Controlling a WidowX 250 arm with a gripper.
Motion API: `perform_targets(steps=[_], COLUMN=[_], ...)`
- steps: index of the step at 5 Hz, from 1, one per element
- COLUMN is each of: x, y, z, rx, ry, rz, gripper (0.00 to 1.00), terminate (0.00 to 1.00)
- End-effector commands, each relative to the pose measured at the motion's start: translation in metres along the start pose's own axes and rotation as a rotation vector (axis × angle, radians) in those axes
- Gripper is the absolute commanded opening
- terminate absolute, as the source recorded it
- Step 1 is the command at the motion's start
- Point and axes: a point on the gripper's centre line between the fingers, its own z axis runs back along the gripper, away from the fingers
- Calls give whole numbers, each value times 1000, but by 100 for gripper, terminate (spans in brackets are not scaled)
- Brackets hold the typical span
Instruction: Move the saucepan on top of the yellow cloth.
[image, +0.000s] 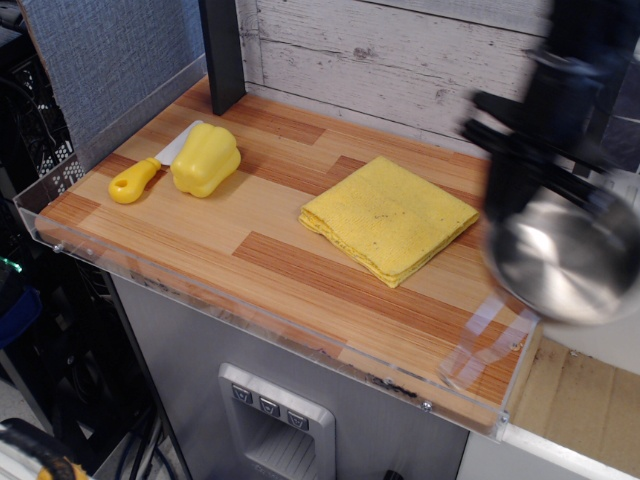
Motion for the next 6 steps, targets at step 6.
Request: perform_targets(steps=[6], x=[-2], y=[106], z=[-12], rx=[8], ry=[32], rz=[249], gripper=[0], terminate=[0])
